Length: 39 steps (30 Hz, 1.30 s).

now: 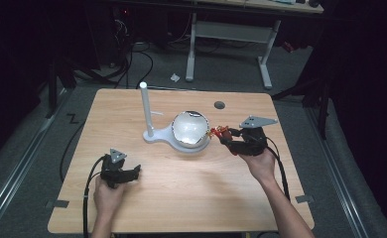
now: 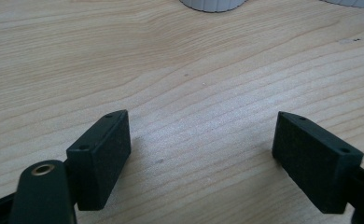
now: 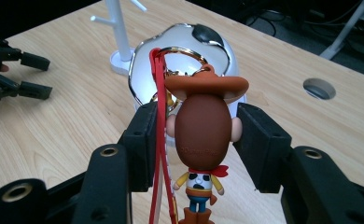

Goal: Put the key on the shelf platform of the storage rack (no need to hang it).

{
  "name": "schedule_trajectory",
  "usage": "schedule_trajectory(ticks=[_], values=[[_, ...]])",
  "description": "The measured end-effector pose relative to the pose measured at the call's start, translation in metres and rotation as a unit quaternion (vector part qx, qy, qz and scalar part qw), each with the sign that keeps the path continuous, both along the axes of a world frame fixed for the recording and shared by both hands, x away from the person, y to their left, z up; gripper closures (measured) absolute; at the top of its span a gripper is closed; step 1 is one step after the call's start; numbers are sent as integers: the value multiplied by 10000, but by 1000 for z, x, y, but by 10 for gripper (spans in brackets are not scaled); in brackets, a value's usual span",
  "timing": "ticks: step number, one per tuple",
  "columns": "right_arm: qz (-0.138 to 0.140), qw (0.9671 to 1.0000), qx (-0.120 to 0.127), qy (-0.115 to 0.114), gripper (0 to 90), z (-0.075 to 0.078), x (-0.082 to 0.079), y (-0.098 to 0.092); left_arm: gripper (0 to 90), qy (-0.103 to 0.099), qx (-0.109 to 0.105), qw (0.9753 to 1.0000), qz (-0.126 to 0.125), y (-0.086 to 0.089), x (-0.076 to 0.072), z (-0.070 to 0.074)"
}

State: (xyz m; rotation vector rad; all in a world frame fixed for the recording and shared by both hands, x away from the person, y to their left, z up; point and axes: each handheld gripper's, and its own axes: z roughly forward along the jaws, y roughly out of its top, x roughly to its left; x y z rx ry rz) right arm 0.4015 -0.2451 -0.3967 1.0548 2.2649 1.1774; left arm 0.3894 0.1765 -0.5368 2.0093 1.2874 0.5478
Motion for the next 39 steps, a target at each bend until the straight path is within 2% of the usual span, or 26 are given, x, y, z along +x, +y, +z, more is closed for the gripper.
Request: schedule_trajectory(ticks=[7,18,22,28,39], values=[[220,9997,-46,-8,518,8,12,18,197,0,0,10000,-1,0,0,0],[442,9988,-197,27,518,11,29,42,198,0,2,10000,-1,0,0,0],[530,9981,-272,140,518,12,42,56,197,0,1,10000,-2,0,0,0],[529,9976,-334,290,518,5,58,71,197,0,-1,10000,-1,0,0,0],[496,9969,-444,410,517,-1,75,87,198,0,-2,10000,-9,0,0,0]])
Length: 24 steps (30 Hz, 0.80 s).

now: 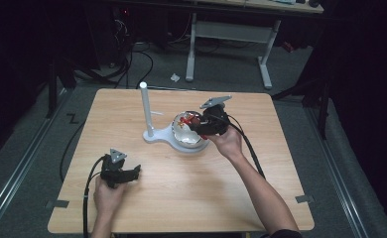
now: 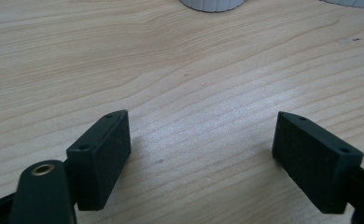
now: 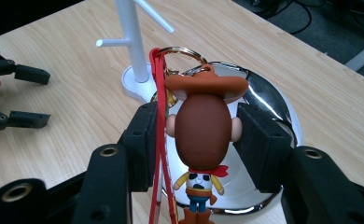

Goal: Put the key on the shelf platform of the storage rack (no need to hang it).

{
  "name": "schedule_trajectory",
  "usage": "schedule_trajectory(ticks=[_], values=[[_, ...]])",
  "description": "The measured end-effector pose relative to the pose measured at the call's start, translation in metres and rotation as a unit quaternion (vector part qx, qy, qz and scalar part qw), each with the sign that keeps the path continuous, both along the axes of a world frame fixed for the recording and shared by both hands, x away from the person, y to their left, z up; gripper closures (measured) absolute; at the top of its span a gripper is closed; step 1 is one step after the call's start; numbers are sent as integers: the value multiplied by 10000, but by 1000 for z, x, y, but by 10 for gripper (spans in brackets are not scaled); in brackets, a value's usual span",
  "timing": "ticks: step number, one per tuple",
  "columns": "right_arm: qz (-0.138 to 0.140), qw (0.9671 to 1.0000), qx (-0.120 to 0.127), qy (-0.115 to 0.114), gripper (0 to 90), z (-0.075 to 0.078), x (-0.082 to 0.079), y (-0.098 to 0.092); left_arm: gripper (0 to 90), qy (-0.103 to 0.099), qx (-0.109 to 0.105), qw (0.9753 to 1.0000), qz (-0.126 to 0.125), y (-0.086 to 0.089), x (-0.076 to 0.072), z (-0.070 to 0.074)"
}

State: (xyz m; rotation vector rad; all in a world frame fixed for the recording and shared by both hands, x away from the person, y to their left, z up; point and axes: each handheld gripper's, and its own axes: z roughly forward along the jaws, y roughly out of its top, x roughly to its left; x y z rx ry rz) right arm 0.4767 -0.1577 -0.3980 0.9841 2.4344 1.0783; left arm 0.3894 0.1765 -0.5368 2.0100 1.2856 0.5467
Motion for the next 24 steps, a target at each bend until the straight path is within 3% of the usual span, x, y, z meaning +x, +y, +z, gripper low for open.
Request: schedule_trajectory(ticks=[10,24], values=[[-107,9995,-286,118,517,-13,15,13,197,1,-2,10000,-1,0,0,0],[-194,9984,-452,265,515,-28,25,20,198,0,0,10000,-2,0,0,0]])
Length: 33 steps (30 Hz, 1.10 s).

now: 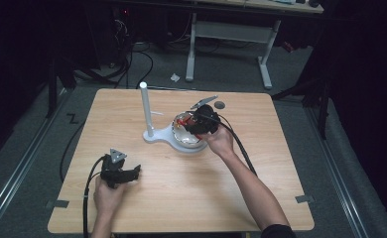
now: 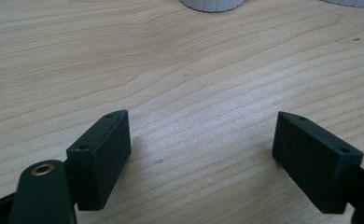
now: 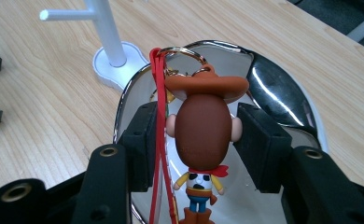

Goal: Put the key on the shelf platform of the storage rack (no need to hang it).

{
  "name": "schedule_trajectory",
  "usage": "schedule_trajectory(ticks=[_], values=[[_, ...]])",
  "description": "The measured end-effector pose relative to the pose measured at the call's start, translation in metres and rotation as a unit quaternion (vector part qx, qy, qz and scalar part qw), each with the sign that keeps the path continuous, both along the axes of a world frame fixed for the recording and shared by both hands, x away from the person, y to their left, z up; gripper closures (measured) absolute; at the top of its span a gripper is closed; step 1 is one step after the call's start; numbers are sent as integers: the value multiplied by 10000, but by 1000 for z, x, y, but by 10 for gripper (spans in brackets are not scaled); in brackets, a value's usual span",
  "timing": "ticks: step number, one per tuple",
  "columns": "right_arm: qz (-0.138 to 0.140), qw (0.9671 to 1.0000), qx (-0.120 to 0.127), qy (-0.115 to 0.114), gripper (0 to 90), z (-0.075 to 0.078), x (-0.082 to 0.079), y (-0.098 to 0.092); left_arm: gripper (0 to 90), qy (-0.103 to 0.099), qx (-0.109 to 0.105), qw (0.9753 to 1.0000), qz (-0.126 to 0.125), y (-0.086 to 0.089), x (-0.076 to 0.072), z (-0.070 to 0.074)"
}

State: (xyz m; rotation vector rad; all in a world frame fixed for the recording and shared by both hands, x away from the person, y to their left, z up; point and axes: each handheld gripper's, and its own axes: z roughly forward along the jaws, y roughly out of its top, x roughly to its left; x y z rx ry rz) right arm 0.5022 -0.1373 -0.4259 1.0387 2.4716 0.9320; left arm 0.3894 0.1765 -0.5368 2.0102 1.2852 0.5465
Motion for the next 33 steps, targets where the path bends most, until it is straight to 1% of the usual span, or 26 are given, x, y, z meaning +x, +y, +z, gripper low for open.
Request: schedule_trajectory(ticks=[1,5,7,9,10,12,14,15,16,17,19,21,24,26,27,28,33], values=[[0,10000,-42,18,515,-2,1,1,198,-1,-1,10000,0,0,0,0],[-45,10000,-17,63,514,-4,1,2,198,1,1,10000,-1,0,0,0],[-18,10000,-47,51,514,-5,3,3,197,7,1,10000,-3,0,0,0],[-47,9999,-33,116,514,-7,3,3,198,-1,-1,10000,-1,0,0,0],[-42,9999,-58,112,514,-7,4,3,197,-2,-1,10000,0,0,0,0],[-46,9999,-34,118,512,-7,4,2,197,0,0,10000,-1,0,0,0],[-64,9998,10,180,509,-8,5,2,198,0,0,10000,-1,0,0,0],[-43,9999,8,140,501,-8,5,1,198,-1,-1,10000,0,0,0,0],[-58,9999,63,130,485,-7,5,1,197,6,1,10000,-3,0,0,0],[-71,9995,207,216,455,-6,4,-1,197,0,0,10000,-2,0,0,0],[-52,9996,201,210,452,-5,4,-1,198,-1,-1,10000,-1,0,0,0],[-16,9998,181,92,452,-3,0,-2,197,-1,-1,10000,-3,0,0,0],[-15,9997,229,92,456,-2,-2,-3,197,0,1,10000,-4,0,0,0],[-10,9997,216,75,461,0,-5,-4,197,0,0,10000,-3,0,0,0],[18,9997,238,28,467,2,-7,-6,198,0,-1,10000,-3,0,0,0],[18,9997,238,28,467,2,-7,-6,198,0,-1,10000,-3,0,0,0],[37,9990,407,-156,477,10,-15,-14,198,-3,-1,10000,1,0,0,0]])
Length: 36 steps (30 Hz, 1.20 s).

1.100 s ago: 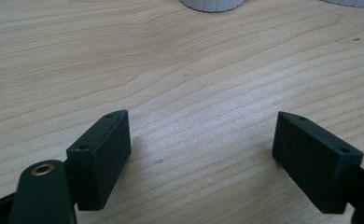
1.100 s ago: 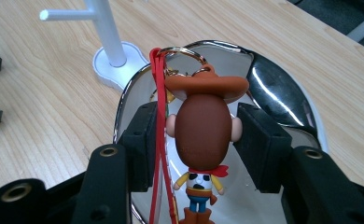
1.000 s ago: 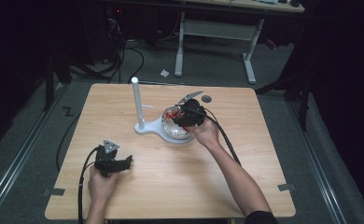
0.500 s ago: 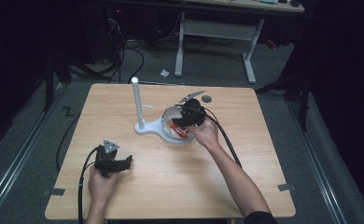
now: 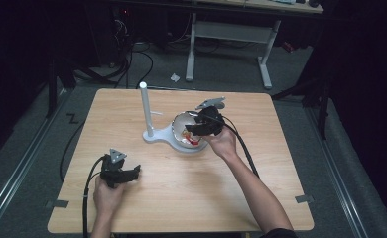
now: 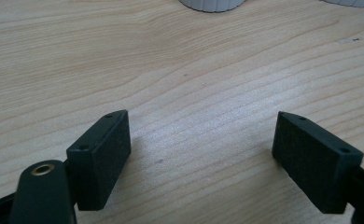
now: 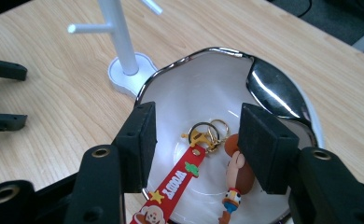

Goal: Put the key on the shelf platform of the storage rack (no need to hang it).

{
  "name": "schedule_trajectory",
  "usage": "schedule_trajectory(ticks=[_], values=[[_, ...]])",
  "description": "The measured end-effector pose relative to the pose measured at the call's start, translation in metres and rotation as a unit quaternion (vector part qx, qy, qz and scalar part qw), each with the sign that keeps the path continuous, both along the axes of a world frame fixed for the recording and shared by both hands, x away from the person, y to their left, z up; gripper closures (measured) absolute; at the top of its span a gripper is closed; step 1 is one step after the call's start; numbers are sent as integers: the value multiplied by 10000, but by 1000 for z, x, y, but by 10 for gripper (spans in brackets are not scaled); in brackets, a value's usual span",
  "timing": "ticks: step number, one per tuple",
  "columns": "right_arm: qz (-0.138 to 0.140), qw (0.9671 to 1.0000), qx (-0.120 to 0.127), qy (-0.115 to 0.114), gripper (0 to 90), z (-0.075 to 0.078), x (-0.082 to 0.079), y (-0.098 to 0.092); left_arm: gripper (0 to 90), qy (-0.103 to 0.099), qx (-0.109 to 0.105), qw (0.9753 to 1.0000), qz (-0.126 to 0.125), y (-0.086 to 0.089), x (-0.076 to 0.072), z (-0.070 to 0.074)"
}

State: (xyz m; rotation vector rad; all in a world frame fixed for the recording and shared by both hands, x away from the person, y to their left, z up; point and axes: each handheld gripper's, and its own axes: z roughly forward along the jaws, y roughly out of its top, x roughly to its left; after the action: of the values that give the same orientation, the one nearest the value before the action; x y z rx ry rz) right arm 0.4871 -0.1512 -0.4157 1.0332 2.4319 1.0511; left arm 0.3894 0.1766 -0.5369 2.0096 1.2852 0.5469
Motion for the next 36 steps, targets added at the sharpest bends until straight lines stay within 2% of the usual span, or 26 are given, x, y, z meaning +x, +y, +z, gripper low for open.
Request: schedule_trajectory(ticks=[9,33,36], values=[[-70,9997,139,-183,475,9,-7,-15,198,-1,0,10000,5,0,0,0],[-431,9977,384,-361,455,19,-23,-53,197,-3,1,10000,5,0,0,0],[-445,9977,353,-380,454,20,-24,-57,197,-2,2,10000,5,0,0,0]])
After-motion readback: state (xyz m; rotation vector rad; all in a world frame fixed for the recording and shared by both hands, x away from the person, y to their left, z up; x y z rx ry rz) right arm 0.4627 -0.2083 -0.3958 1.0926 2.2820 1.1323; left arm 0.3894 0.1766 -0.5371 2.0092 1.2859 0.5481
